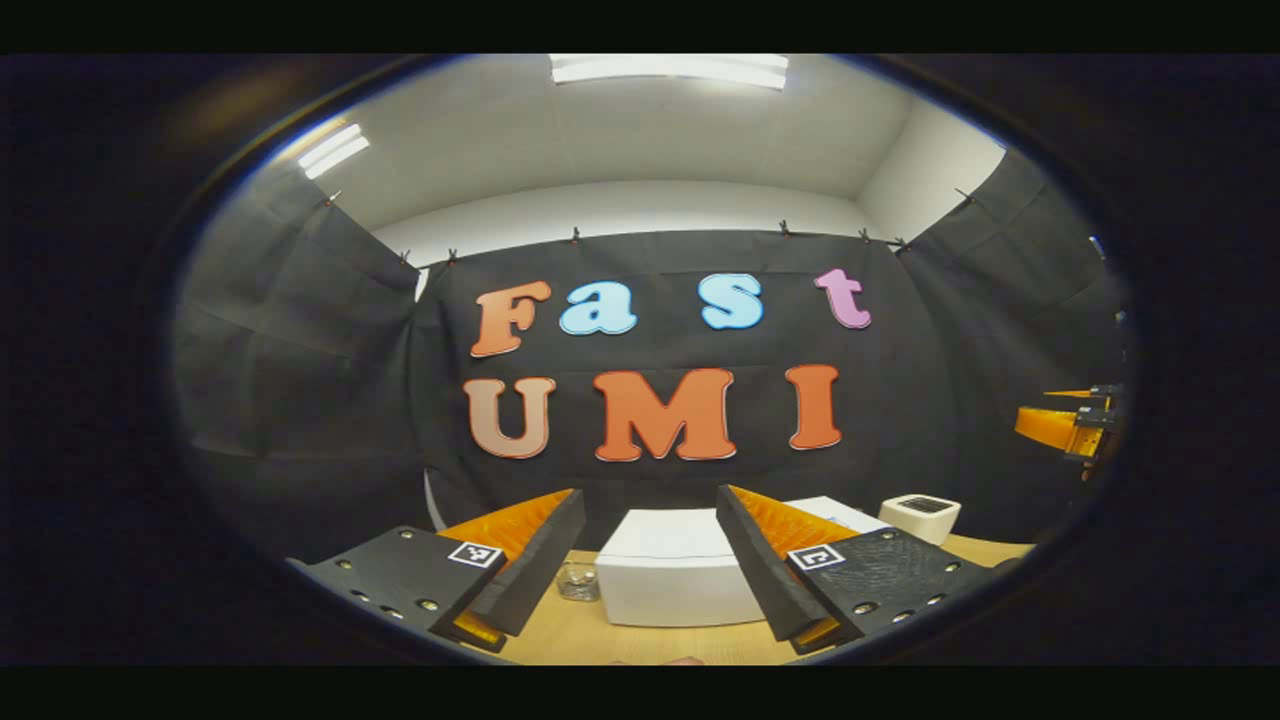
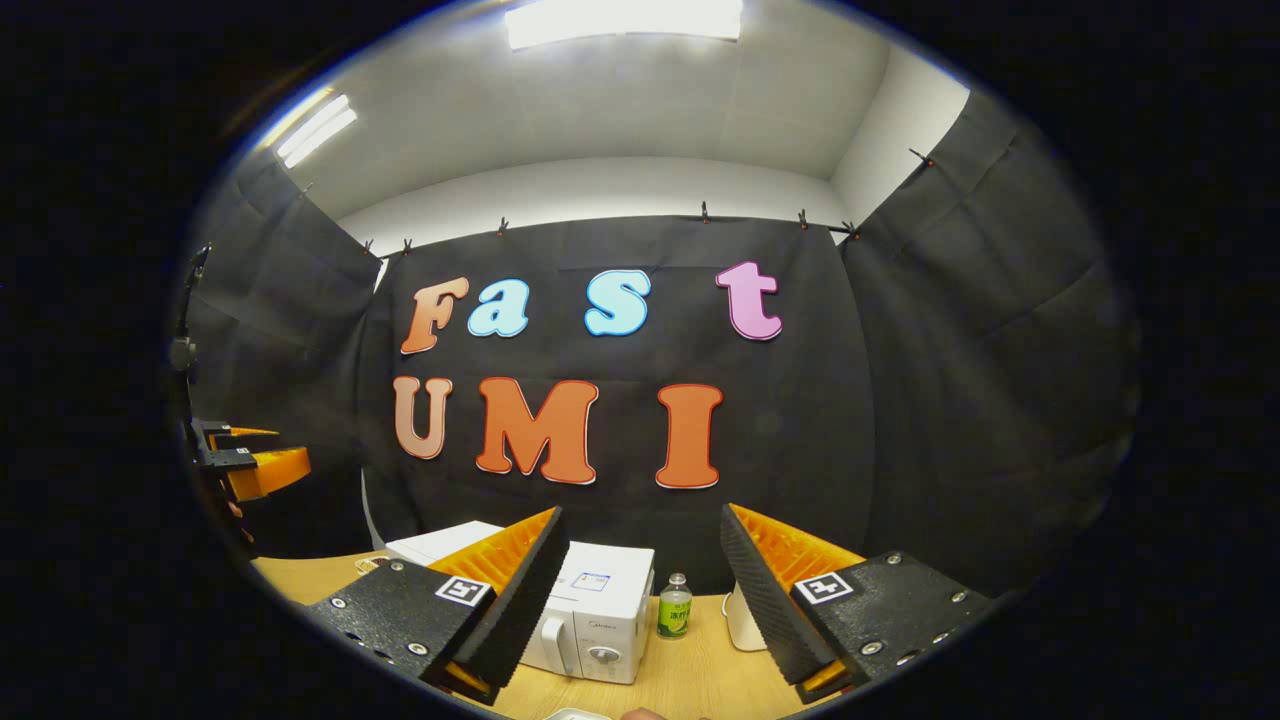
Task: Open the microwave oven with the left hand, put the food in, and close the microwave oven.
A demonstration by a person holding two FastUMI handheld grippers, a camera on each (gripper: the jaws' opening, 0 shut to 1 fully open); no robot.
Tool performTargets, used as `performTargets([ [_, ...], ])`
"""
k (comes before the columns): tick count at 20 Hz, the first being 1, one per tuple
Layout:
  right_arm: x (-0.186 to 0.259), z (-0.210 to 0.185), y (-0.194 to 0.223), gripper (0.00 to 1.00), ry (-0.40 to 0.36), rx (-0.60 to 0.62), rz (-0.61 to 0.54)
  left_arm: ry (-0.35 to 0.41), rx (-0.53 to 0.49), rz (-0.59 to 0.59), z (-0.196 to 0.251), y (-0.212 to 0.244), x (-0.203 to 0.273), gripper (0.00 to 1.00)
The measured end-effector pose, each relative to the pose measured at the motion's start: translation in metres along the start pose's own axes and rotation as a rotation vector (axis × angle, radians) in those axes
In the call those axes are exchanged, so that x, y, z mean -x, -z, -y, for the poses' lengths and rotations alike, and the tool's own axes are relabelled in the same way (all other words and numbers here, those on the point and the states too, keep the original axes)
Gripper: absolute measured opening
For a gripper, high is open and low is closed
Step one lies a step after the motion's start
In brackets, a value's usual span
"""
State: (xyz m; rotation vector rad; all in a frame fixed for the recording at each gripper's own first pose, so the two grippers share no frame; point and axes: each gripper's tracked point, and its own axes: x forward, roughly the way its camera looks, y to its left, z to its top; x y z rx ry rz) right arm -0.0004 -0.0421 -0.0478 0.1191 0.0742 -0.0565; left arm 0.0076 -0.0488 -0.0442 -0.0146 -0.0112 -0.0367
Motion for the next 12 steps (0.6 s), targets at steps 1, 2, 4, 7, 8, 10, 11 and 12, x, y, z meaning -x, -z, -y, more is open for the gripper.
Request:
performTargets([
  [1, 0.002, 0.001, 0.006, 0.95, 0.002, 0.0, -0.006, 0.024, 0.017, -0.003, 0.009, 0.011, 0.0, 0.87],
  [2, 0.004, 0.002, 0.011, 0.95, 0.006, 0.002, -0.012, 0.033, 0.032, -0.004, 0.014, 0.017, -0.001, 0.91],
  [4, 0.01, 0.008, 0.019, 0.95, 0.02, 0.006, -0.016, 0.04, 0.066, -0.005, 0.023, 0.028, -0.002, 0.87],
  [7, 0.022, 0.015, 0.037, 0.95, 0.04, 0.009, -0.013, 0.077, 0.107, -0.019, 0.043, 0.052, -0.002, 0.88],
  [8, 0.025, 0.017, 0.046, 0.95, 0.043, 0.007, -0.021, 0.081, 0.104, -0.031, 0.047, 0.061, -0.004, 0.87],
  [10, 0.029, 0.024, 0.065, 0.95, 0.059, 0.001, -0.049, 0.084, 0.099, -0.049, 0.056, 0.079, -0.005, 0.87],
  [11, 0.031, 0.028, 0.073, 0.95, 0.067, -0.002, -0.062, 0.091, 0.096, -0.054, 0.062, 0.086, -0.005, 0.87],
  [12, 0.033, 0.032, 0.082, 0.95, 0.073, -0.005, -0.074, 0.097, 0.094, -0.06, 0.066, 0.092, -0.008, 0.88],
])
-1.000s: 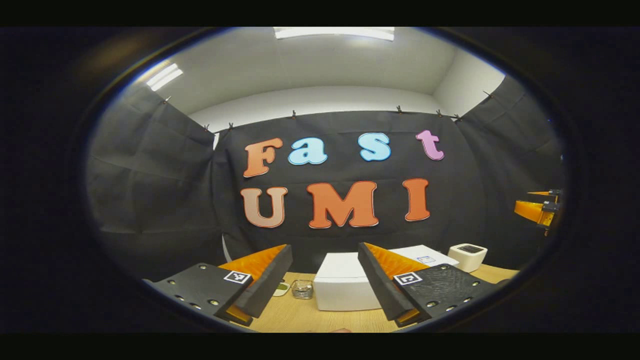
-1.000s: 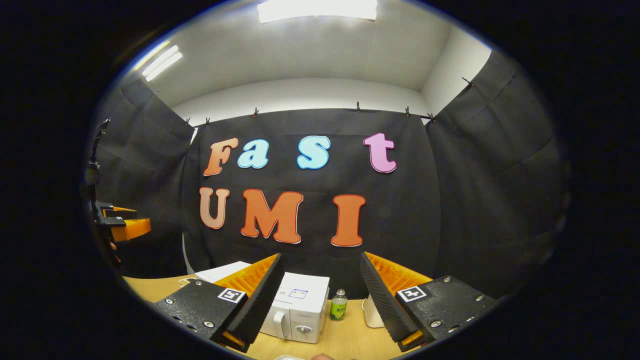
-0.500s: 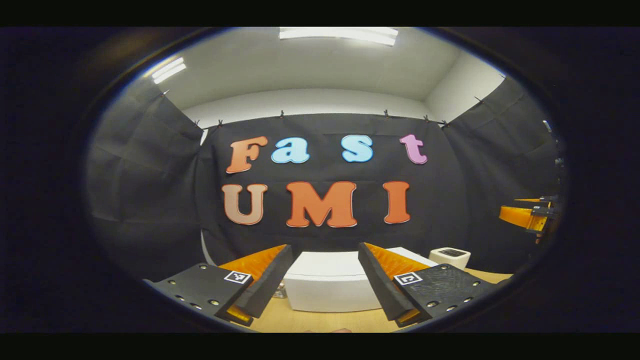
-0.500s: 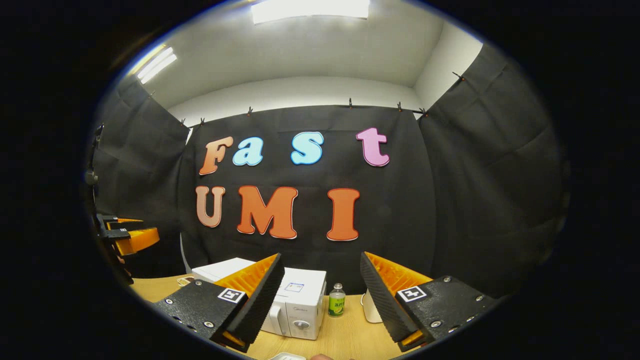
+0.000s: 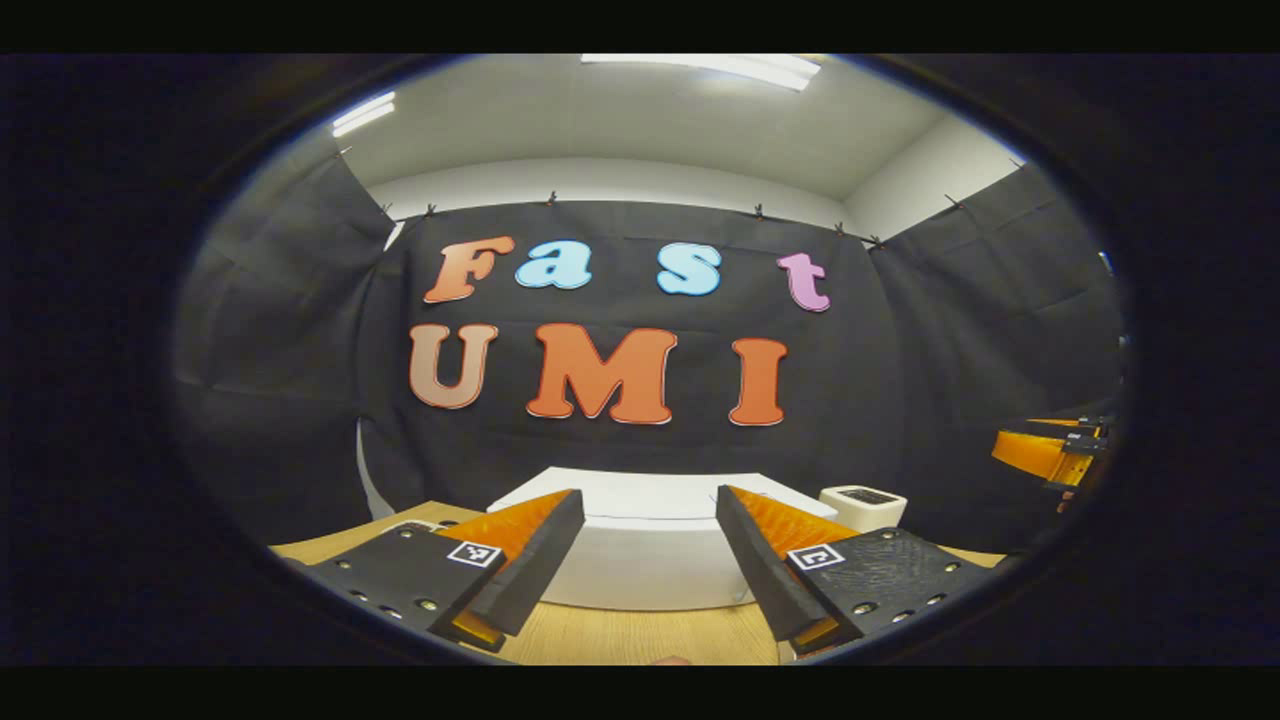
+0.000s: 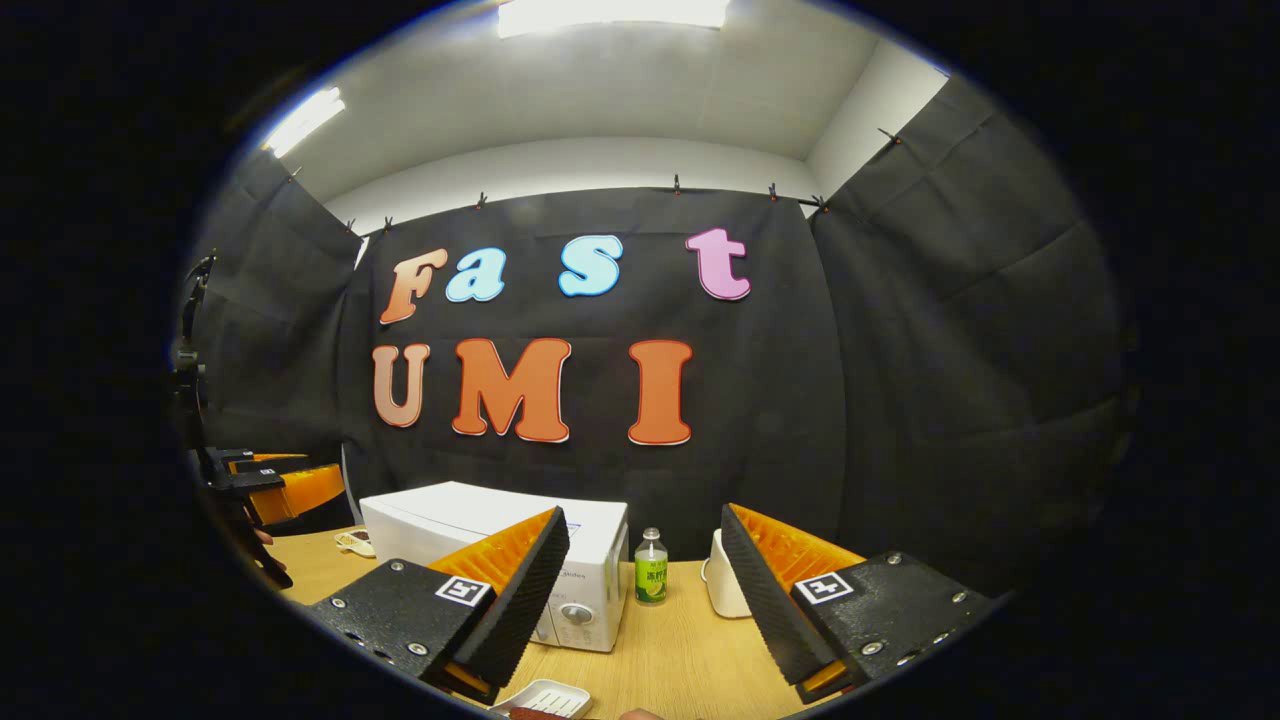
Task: Open the microwave oven with the left hand, put the food in, and close the microwave oven.
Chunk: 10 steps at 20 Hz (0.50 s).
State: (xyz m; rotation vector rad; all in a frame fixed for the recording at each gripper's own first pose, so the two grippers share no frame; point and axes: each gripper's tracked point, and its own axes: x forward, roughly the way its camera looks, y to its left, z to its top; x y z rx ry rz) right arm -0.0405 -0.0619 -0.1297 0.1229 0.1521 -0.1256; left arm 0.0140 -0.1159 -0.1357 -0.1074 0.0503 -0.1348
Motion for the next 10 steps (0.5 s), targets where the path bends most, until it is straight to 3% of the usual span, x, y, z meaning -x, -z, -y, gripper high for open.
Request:
performTargets([
  [10, 0.021, 0.029, 0.076, 0.95, 0.045, 0.008, -0.061, 0.077, 0.02, -0.149, 0.057, 0.121, -0.034, 0.88],
])
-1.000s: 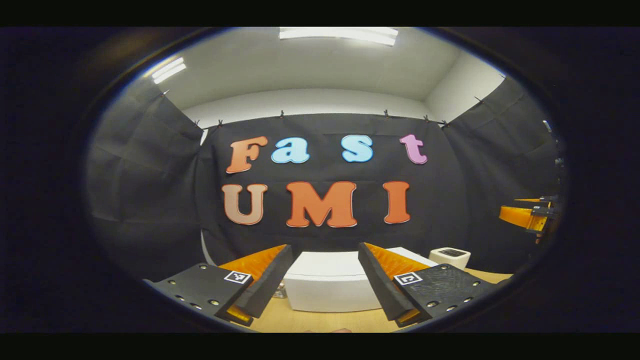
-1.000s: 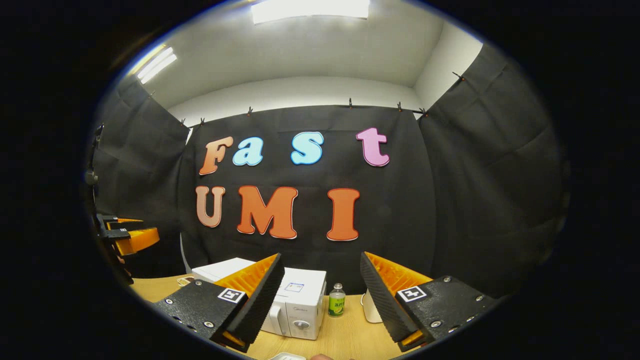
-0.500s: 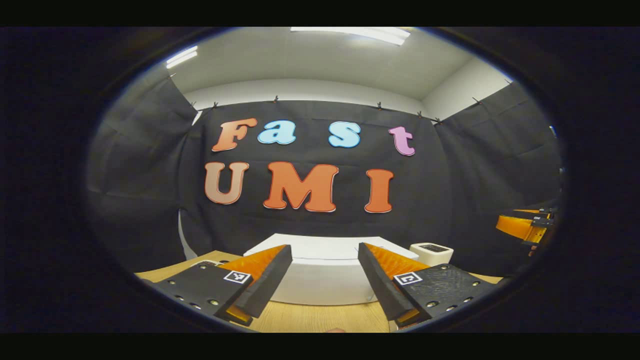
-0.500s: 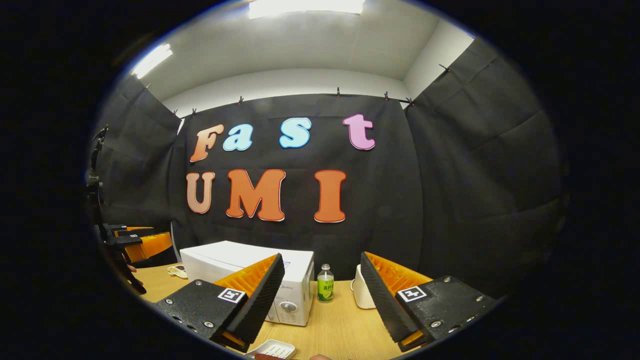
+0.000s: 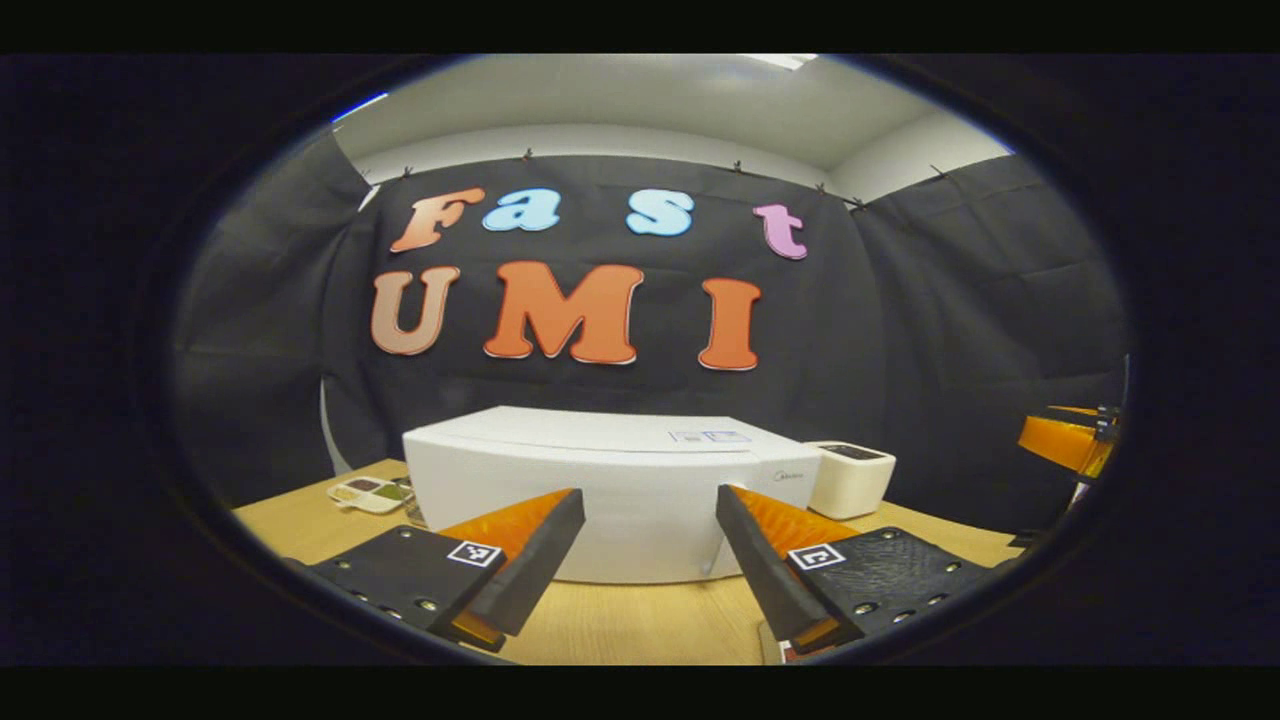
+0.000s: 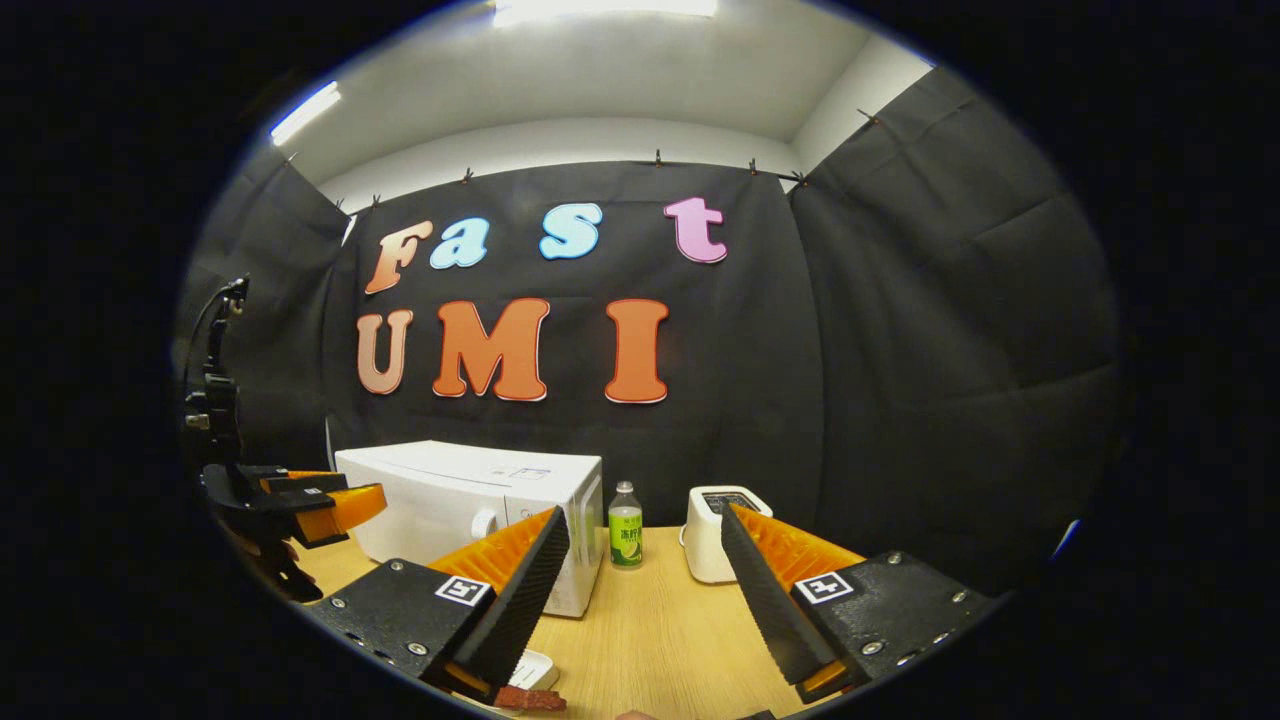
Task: Open the microwave oven with the left hand, put the food in, and close the microwave oven.
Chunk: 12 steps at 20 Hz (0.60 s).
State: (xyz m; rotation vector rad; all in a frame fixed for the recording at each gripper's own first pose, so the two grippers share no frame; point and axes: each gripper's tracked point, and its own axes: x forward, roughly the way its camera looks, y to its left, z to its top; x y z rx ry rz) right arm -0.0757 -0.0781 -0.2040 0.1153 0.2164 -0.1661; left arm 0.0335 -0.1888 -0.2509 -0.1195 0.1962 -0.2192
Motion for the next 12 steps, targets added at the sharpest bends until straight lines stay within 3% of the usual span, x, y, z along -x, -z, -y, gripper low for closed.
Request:
performTargets([
  [5, 0.009, 0.01, 0.04, 0.95, 0.0, -0.022, -0.058, 0.071, -0.041, -0.085, 0.036, 0.058, -0.036, 0.89],
  [8, 0.013, 0.019, 0.06, 0.95, 0.013, -0.03, -0.093, 0.069, -0.066, -0.13, 0.044, 0.086, -0.058, 0.89],
  [12, 0.019, 0.029, 0.08, 0.95, 0.033, -0.028, -0.122, 0.055, -0.071, -0.154, 0.049, 0.104, -0.078, 0.78],
])
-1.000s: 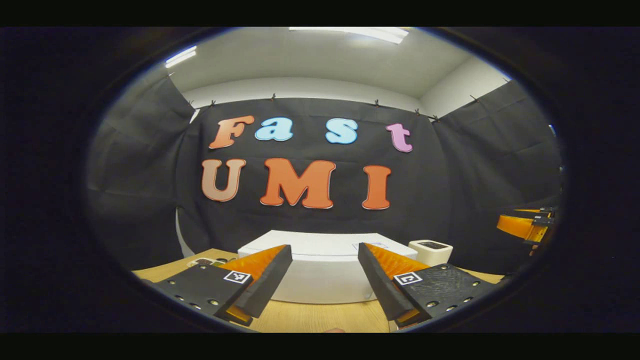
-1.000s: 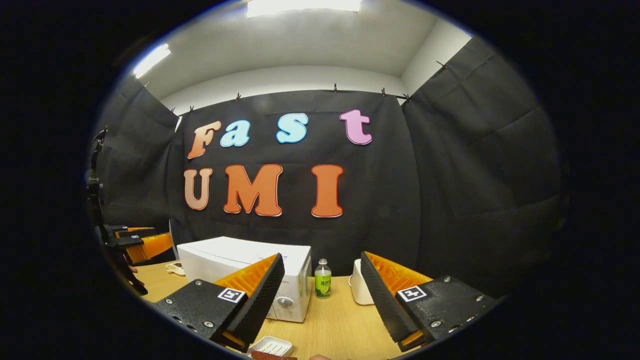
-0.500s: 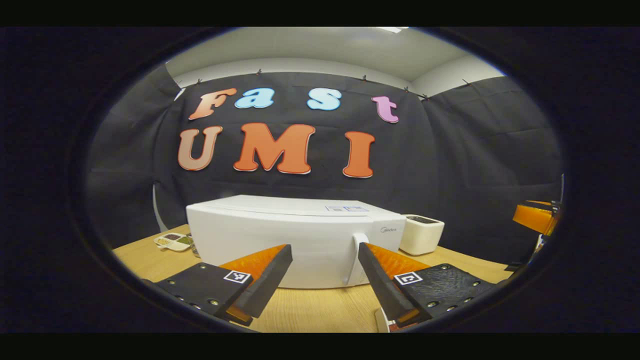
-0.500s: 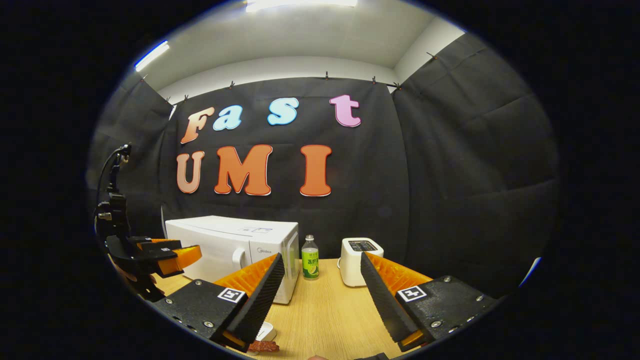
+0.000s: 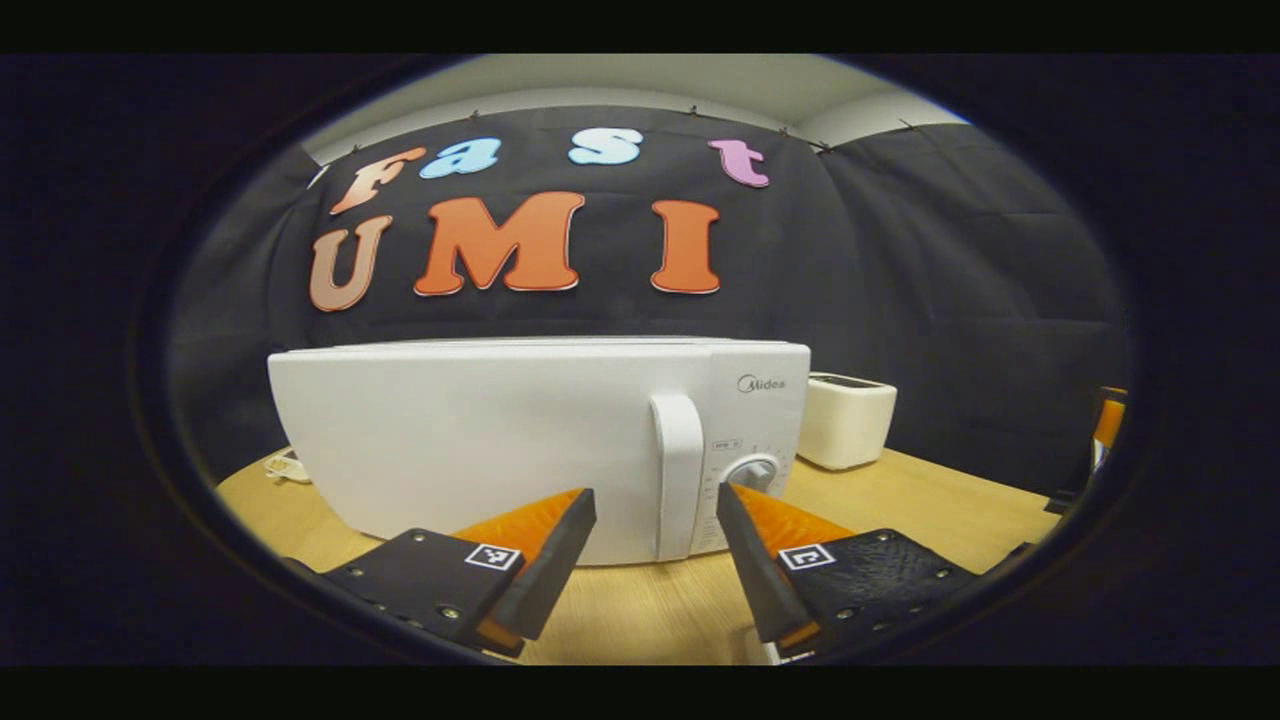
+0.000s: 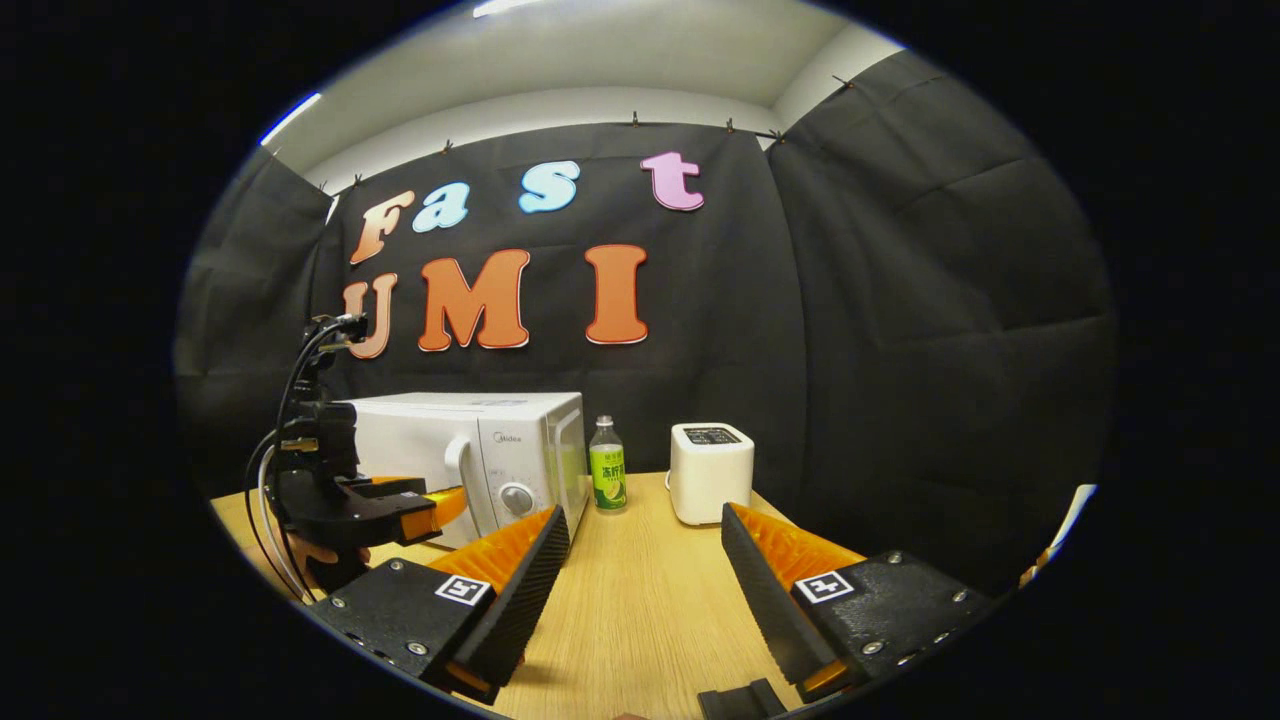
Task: Open the microwave oven with the left hand, put the food in, and close the microwave oven.
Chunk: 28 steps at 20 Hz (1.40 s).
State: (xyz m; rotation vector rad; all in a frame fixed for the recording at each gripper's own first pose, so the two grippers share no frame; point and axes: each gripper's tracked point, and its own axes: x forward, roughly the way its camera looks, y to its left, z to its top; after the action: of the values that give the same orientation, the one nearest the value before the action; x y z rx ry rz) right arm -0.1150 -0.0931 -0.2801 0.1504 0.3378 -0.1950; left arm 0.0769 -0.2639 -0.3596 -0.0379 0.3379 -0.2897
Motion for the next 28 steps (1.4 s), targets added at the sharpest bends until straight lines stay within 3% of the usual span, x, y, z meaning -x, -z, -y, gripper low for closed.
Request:
performTargets([
  [2, 0.0, 0.005, 0.007, 0.95, 0.011, -0.001, -0.014, -0.002, -0.009, -0.013, 0.002, 0.007, -0.011, 0.69],
  [3, 0.003, 0.007, 0.01, 0.95, 0.014, -0.006, -0.021, -0.009, -0.014, -0.021, 0.002, 0.009, -0.014, 0.6],
  [6, 0.003, 0.012, 0.017, 0.95, 0.019, -0.02, -0.033, 0.002, 0.006, -0.038, 0.011, 0.017, -0.024, 0.48],
  [9, 0.002, 0.016, 0.026, 0.95, 0.027, -0.028, -0.049, -0.011, -0.009, -0.055, 0.013, 0.018, -0.032, 0.22],
  [12, 0.0, 0.016, 0.032, 0.95, 0.028, -0.034, -0.063, -0.019, -0.006, -0.059, 0.014, 0.02, -0.035, 0.24],
  [15, 0.0, 0.012, 0.038, 0.95, 0.018, -0.034, -0.075, -0.02, 0.002, -0.068, 0.015, 0.023, -0.033, 0.11],
  [17, 0.0, 0.009, 0.039, 0.95, 0.015, -0.024, -0.077, -0.031, 0.001, -0.068, 0.015, 0.025, -0.031, 0.16],
  [18, 0.001, 0.009, 0.041, 0.95, 0.016, -0.019, -0.078, -0.039, 0.0, -0.061, 0.015, 0.025, -0.03, 0.1],
  [19, 0.001, 0.009, 0.041, 0.95, 0.018, -0.015, -0.081, -0.044, 0.003, -0.064, 0.015, 0.025, -0.03, 0.16],
  [22, 0.001, 0.01, 0.045, 0.95, 0.019, -0.013, -0.089, -0.053, 0.022, -0.049, 0.016, 0.026, -0.018, 0.15],
  [28, -0.002, 0.0, 0.051, 0.95, 0.006, -0.026, -0.104, -0.009, 0.012, -0.021, 0.019, 0.029, 0.027, 0.14],
])
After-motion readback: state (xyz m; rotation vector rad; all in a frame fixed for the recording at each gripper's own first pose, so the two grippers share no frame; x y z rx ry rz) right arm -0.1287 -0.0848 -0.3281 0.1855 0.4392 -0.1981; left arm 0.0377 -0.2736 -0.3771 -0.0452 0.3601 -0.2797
